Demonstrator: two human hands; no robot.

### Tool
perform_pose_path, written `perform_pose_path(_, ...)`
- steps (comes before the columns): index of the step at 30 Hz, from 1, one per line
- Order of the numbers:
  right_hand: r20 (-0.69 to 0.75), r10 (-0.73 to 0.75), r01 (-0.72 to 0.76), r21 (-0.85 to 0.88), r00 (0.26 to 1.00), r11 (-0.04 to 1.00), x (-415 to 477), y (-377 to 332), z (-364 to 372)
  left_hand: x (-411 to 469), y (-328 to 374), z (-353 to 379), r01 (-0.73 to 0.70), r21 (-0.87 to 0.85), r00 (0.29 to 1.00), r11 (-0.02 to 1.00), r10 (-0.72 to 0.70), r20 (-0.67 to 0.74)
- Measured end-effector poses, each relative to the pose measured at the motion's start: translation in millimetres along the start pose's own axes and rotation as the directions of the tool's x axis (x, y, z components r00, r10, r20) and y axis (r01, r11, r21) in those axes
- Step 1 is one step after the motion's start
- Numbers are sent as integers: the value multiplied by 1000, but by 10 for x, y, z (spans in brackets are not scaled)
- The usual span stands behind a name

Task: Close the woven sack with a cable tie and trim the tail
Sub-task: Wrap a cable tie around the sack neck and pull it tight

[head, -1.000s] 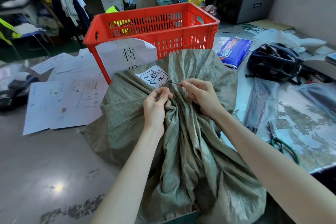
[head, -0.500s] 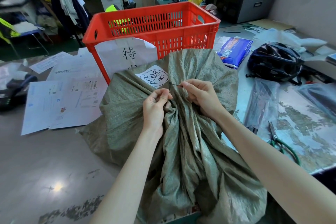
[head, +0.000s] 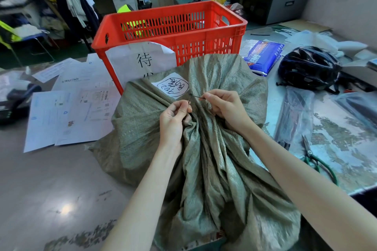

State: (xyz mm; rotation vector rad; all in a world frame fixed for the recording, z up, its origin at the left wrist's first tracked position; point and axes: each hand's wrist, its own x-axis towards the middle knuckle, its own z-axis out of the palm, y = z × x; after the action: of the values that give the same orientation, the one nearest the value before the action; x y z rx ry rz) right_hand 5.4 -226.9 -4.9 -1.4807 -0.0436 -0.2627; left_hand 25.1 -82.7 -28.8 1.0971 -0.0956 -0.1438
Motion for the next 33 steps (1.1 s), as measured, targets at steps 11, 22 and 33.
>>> perform_pose_path(11,-22,-20,20,-39,1000,999,-3,8,-16,-4,1,-8,-6,0,1000,1000,6,1)
perform_pose_path(22,12,-44,45,-161,999,986,-39,-20,-13,-29,9,-23,15,-8,1000,1000,-15,-10)
perform_pose_path(33,128,-68,102,-282,989,954,-32,2,18,-99,29,13,-50,105,998,993,54,-36)
